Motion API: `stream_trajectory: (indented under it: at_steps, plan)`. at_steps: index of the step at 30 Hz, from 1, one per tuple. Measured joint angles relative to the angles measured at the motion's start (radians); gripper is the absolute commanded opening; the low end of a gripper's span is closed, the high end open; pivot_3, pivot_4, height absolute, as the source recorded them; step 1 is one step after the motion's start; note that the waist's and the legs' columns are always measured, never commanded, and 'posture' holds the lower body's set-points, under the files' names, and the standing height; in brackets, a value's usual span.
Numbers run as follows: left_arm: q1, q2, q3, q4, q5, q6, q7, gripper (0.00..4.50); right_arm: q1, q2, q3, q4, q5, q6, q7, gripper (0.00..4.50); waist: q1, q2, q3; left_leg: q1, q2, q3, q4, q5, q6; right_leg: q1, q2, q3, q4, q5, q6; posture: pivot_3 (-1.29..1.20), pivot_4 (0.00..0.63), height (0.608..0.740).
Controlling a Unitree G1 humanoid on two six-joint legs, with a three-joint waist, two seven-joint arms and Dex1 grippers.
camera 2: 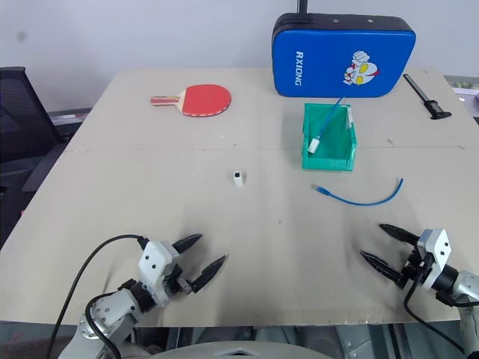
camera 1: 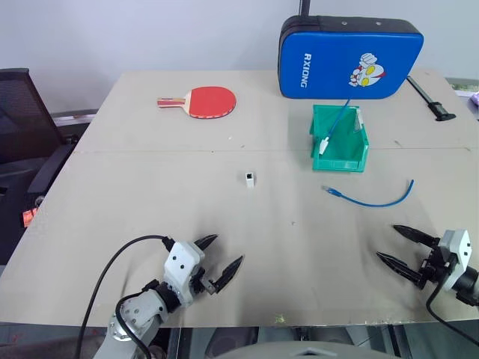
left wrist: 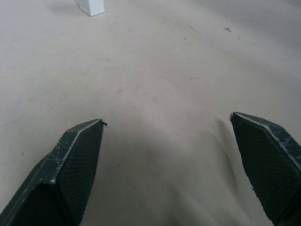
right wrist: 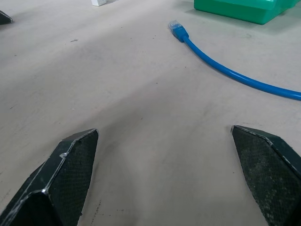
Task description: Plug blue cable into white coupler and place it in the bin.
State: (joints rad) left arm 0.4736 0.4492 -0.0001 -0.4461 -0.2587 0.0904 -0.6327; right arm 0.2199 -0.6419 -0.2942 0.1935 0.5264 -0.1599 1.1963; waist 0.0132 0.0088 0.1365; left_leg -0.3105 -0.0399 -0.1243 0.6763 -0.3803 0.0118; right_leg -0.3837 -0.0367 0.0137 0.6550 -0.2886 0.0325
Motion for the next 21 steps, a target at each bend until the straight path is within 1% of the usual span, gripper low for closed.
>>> stream_trajectory:
  at_steps: [21]
  plan:
    - [-0.024, 0.017, 0.000, -0.002, -0.011, 0.011, -0.021, 4.44, 0.008, 0.000, -0.003, 0.000, 0.001, -0.006, -0.007, 4.50, 0.000, 0.000, 0.000, 0.000, 0.000, 0.000, 0.000, 0.000, 0.000, 0.000, 0.000, 0.000, 0.000, 0.000, 0.000, 0.00, 0.150, 0.740]
